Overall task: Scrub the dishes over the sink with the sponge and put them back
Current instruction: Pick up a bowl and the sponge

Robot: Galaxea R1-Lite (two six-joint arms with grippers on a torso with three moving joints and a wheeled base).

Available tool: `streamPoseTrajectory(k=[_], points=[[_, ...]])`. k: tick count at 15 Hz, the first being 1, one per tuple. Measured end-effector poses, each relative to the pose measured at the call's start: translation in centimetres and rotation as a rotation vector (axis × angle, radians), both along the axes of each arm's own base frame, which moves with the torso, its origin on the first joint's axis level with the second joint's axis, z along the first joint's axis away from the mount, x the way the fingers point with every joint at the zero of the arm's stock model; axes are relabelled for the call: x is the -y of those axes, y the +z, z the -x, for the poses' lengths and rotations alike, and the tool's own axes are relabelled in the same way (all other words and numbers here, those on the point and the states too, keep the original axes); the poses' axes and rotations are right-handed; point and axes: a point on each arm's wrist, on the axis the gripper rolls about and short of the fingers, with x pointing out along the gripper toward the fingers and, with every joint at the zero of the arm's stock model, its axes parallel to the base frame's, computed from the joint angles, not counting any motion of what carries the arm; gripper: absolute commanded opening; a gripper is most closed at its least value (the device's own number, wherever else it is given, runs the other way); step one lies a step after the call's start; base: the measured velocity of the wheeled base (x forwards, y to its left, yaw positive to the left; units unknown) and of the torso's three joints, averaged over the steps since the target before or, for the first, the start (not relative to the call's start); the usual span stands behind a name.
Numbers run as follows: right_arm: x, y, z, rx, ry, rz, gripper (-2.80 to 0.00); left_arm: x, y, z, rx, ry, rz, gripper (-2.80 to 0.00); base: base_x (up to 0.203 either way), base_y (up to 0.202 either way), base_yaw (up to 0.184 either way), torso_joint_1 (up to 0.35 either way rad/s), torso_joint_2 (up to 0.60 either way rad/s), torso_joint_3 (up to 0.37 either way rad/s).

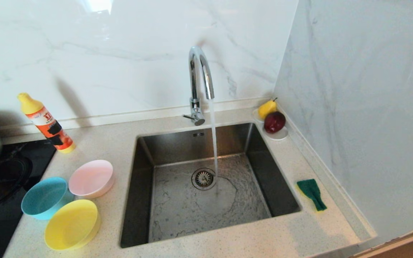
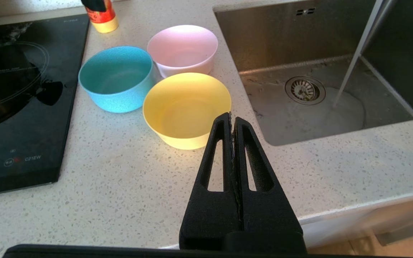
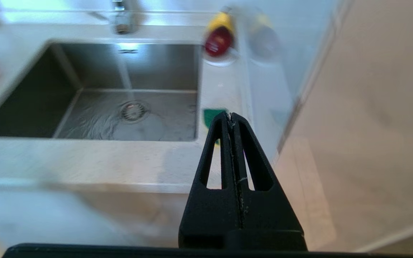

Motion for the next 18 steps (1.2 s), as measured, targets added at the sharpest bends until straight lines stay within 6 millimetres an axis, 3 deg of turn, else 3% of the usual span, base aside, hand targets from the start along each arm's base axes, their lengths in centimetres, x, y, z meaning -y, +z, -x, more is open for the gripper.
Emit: streamPoseTrajectory(k=[4, 10, 17, 18], points=[[-0.2, 3.7, -1.6, -0.09, 0.083, 0.074, -2.8, 0.0, 0.0, 0.0, 0.0, 0.0, 0.0, -2.8, 0.0, 0.0, 0.0, 0.0, 0.0, 0.0], [-0.4, 6.4, -6.8, -0.225, 0.161, 0.17, -2.8, 0.0, 0.0, 0.0, 0.0, 0.0, 0.0, -2.8, 0.0, 0.0, 0.0, 0.0, 0.0, 0.0], [-0.5, 7.0, -14.4, -0.428, 0.158, 0.237, -2.8, 0.0, 0.0, 0.0, -0.001, 0.0, 0.0, -2.8, 0.0, 0.0, 0.0, 0.0, 0.0, 0.0], [-0.8, 6.8, -15.7, -0.459, 0.148, 0.25, 0.0, 0.0, 0.0, 0.0, -0.001, 0.0, 0.0, -2.8, 0.0, 0.0, 0.0, 0.0, 0.0, 0.0]])
